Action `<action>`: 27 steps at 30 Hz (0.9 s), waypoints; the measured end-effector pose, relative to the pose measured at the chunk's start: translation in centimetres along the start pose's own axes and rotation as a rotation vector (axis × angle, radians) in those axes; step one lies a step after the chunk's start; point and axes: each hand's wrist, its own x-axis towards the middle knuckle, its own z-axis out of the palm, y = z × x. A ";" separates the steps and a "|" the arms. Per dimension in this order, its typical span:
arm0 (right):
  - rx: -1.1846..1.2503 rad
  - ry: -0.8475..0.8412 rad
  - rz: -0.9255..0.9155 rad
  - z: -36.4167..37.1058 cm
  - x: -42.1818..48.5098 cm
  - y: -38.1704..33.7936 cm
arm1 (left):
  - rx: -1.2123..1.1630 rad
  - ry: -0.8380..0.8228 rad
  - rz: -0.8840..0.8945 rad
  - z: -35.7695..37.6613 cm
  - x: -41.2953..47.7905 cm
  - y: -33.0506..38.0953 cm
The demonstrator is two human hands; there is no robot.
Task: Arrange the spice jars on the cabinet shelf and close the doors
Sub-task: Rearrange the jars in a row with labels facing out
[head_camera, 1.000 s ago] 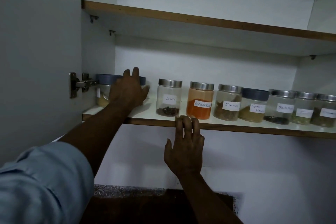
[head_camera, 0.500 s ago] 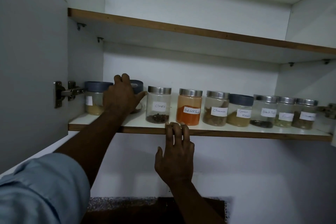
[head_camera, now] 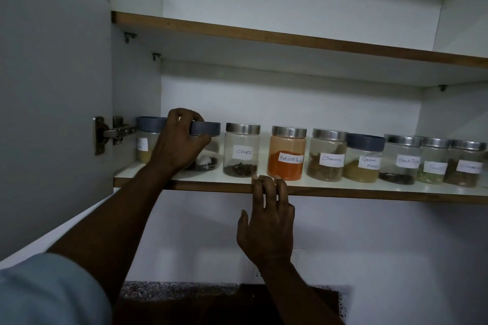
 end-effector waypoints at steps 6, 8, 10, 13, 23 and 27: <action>-0.005 -0.004 -0.004 -0.2 -0.1 -0.1 | 0.286 0.039 0.006 0.2 -0.7 -0.2; -0.002 -0.006 0.000 -0.4 0.0 -0.1 | 0.361 0.052 0.012 0.1 -0.7 0.0; 0.000 -0.012 -0.002 -0.5 0.0 -0.1 | 0.344 0.045 0.006 0.0 -0.8 0.0; -0.013 -0.020 -0.003 -0.6 0.0 -0.2 | 0.268 0.050 0.008 -0.3 -1.2 0.1; 0.011 -0.023 0.002 -1.0 -0.1 -0.3 | 0.417 0.087 -0.096 -0.4 -2.0 1.3; 0.013 -0.009 0.001 -1.1 -0.1 -0.3 | 0.202 0.052 -0.106 -0.2 -1.8 0.5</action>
